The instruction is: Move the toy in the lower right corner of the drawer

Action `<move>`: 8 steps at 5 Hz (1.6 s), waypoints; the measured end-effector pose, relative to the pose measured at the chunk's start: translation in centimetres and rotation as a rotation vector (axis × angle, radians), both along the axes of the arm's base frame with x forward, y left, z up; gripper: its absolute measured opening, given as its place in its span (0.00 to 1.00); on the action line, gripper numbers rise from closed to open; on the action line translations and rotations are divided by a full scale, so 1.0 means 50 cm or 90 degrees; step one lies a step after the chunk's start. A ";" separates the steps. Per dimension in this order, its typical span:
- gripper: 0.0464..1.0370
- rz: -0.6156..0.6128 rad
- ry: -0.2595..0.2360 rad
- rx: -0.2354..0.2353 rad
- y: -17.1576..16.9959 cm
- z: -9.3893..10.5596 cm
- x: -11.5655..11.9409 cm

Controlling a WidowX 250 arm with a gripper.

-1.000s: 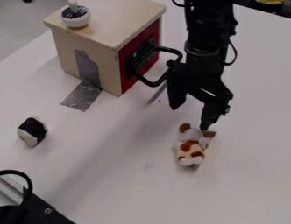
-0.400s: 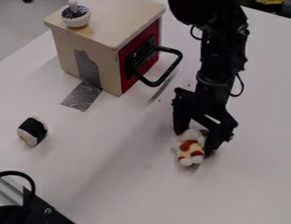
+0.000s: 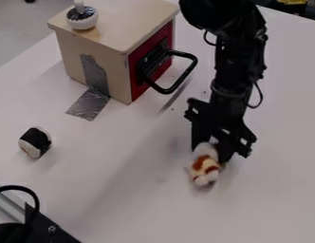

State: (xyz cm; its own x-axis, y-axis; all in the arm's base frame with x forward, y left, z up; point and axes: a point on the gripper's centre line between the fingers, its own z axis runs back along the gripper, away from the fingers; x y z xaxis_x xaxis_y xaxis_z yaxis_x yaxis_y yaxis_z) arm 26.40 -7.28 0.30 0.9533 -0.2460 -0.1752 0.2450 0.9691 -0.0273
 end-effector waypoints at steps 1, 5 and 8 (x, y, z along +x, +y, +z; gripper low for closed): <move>0.29 -0.019 -0.049 -0.012 -0.001 0.073 0.007; 0.24 -0.097 -0.099 0.003 0.198 0.076 -0.148; 0.59 -0.108 -0.089 0.045 0.254 -0.007 -0.179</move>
State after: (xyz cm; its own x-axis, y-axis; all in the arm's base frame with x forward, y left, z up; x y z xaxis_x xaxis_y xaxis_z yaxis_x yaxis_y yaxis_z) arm 17.45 5.41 -0.03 0.9152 -0.3973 -0.0671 0.4020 0.9117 0.0844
